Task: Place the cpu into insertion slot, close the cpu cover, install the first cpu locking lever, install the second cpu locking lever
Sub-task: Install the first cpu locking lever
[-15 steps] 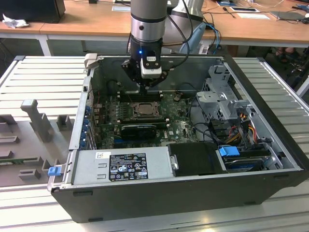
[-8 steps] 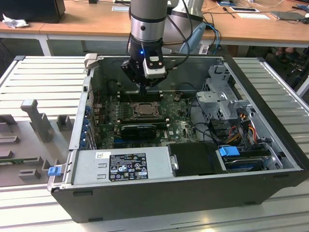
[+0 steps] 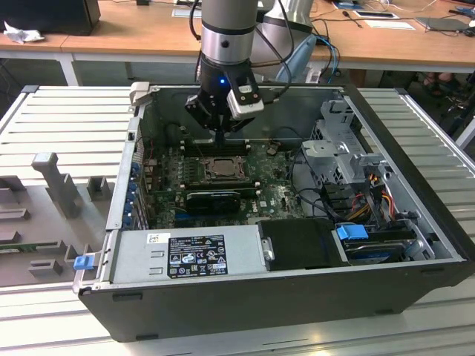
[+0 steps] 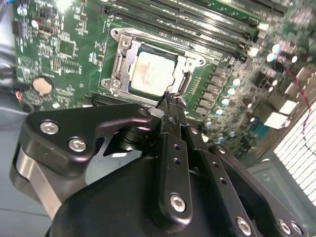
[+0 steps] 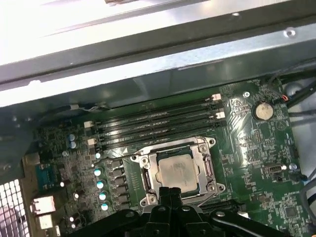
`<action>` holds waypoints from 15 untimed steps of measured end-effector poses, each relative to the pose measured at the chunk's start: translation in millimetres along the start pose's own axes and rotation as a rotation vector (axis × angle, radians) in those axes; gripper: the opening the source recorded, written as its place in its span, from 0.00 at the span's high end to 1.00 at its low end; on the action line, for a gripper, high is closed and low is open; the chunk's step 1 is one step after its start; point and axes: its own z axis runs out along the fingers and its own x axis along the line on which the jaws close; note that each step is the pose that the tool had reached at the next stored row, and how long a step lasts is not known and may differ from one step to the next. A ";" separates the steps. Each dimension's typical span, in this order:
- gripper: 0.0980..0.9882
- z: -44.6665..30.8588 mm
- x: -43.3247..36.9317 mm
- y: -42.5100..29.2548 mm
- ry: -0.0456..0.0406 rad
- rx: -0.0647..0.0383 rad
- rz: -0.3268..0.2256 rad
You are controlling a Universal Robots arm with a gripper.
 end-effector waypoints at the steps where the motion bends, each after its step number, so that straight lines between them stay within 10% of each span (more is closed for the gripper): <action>1: 0.99 0.0 0.0 0.0 0.0009 0.001 -0.031; 10: 0.99 0.2 -0.1 0.0 0.0030 0.006 -0.242; 15: 0.99 2.0 10.8 -2.1 -0.0114 -0.014 -0.257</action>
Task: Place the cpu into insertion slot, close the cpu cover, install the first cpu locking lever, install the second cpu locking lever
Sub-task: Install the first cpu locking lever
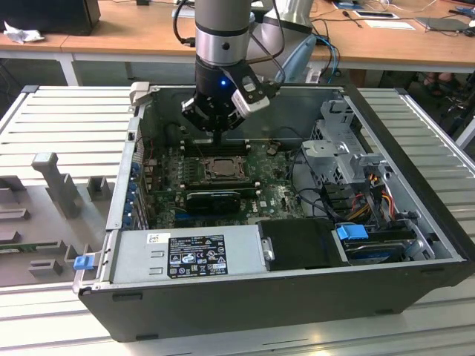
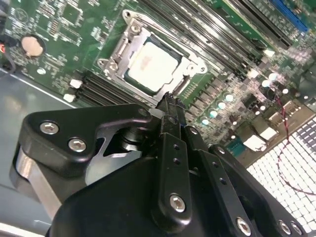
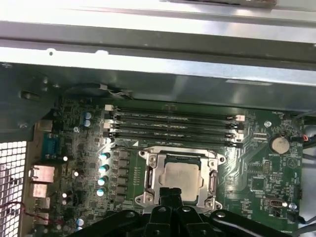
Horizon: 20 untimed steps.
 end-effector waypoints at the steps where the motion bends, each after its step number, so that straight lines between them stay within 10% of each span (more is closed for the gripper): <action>1: 0.99 0.4 2.3 0.2 -0.0001 0.000 0.001; 11: 0.99 2.7 13.9 1.2 -0.0012 0.000 0.026; 20: 0.99 5.0 50.2 5.7 -0.0012 0.000 0.026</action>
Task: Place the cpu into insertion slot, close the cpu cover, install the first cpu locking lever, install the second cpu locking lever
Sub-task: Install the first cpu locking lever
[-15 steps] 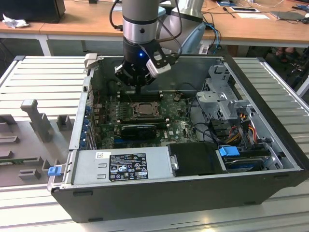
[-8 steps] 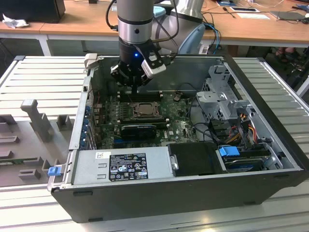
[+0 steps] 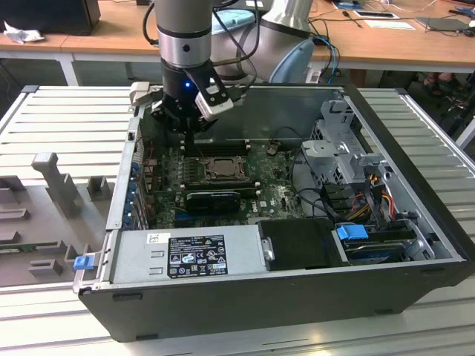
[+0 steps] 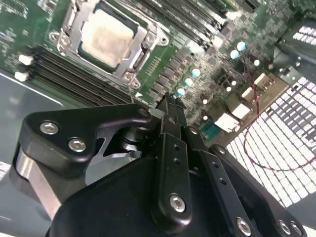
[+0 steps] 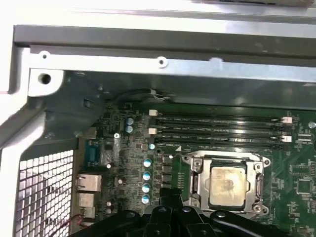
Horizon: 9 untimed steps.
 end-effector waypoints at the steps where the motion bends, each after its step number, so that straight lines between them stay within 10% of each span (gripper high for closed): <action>1: 0.99 0.3 1.3 0.6 0.0000 0.000 0.000; 9: 0.99 7.2 6.5 20.2 -0.0001 -0.001 0.000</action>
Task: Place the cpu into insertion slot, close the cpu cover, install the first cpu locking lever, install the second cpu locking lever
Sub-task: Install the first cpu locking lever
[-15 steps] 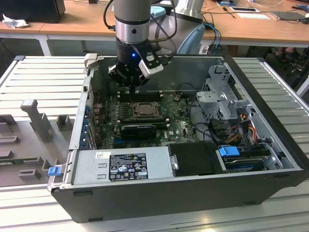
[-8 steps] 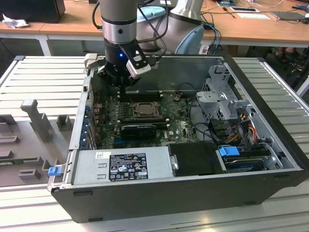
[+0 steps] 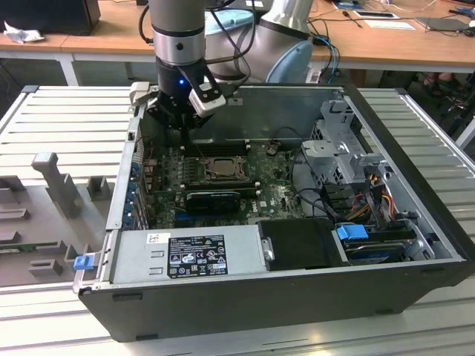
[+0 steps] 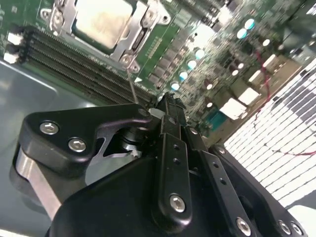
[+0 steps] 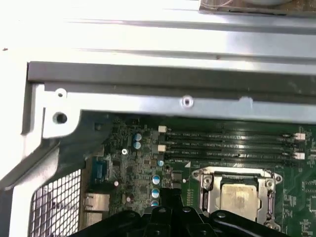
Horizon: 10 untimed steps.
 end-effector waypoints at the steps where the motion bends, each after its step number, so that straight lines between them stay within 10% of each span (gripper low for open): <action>1: 0.99 0.5 -0.1 1.8 0.0000 0.000 0.000; 10: 0.99 3.3 -21.7 10.5 0.0000 0.000 0.000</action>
